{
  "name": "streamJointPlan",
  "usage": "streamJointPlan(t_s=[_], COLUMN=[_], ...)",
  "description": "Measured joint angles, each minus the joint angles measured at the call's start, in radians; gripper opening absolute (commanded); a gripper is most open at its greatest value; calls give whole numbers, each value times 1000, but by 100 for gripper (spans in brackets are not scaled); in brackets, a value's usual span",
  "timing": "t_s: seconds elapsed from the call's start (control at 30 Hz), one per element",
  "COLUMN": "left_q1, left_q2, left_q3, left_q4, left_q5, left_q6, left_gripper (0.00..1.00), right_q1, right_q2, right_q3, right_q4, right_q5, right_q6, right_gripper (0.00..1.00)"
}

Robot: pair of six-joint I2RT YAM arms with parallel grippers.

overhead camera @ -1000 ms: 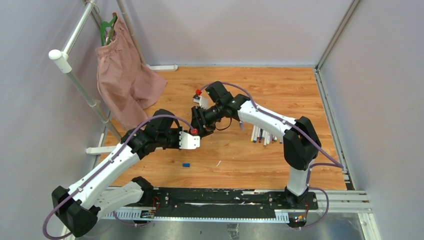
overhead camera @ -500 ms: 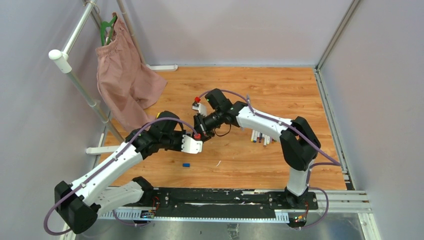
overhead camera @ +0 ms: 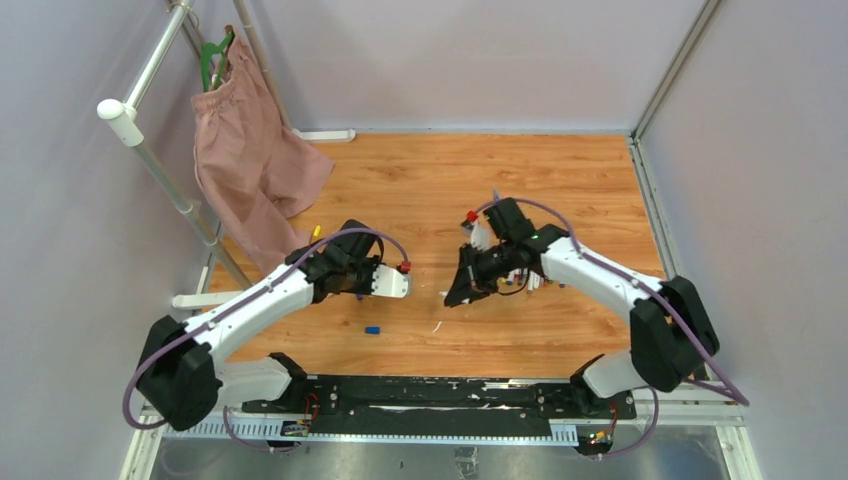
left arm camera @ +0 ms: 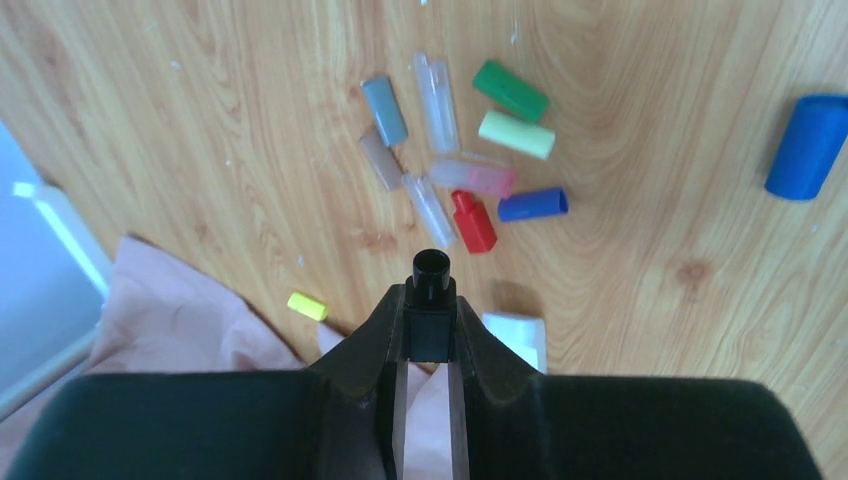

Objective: Open the pen caps
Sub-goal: Place the pen cap at the center of the board, then place the pen at the center of the board.

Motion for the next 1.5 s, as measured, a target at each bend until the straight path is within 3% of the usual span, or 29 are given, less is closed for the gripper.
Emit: streamJointPlan(t_s=[0.2, 0.37, 0.67, 0.73, 0.8, 0.87, 0.9, 0.93, 1.03, 1.27, 1.43, 1.5], left_q1=[-33, -46, -46, -46, -46, -46, -46, -46, -46, -25, 22, 39], left_q2=[192, 324, 365, 348, 325, 300, 284, 267, 211, 10, -32, -40], left_q3=[80, 96, 122, 146, 174, 201, 217, 232, 277, 343, 387, 395], left_q4=[30, 52, 47, 29, 10, -9, -23, -35, -69, -105, -124, -129], left_q5=[55, 67, 54, 55, 55, 59, 60, 62, 60, 36, 34, 40], left_q6=[-100, -168, -249, -267, -287, -306, -319, -332, -368, -444, -500, -512], left_gripper=[5, 24, 40, 57, 60, 87, 89, 99, 100, 100, 100, 100], right_q1=[-174, -270, -299, -299, -299, -299, -299, -300, -301, -301, -301, -294], right_q2=[-166, -247, -97, -56, -16, 28, 49, 71, 117, 133, 114, 98], right_q3=[-1, -1, -1, -1, 1, 9, 12, 17, 23, 23, 34, 55], right_q4=[-100, -139, -82, -62, -40, -24, -14, -8, 8, 11, 1, -5], right_q5=[307, 589, 903, 943, 980, 1012, 1026, 1037, 1064, 1086, 1086, 1085], right_q6=[-67, -100, -154, -163, -172, -182, -186, -190, -200, -215, -215, -215], right_gripper=[0, 0, 0, 0, 0, 5, 10, 14, 25, 30, 31, 36])
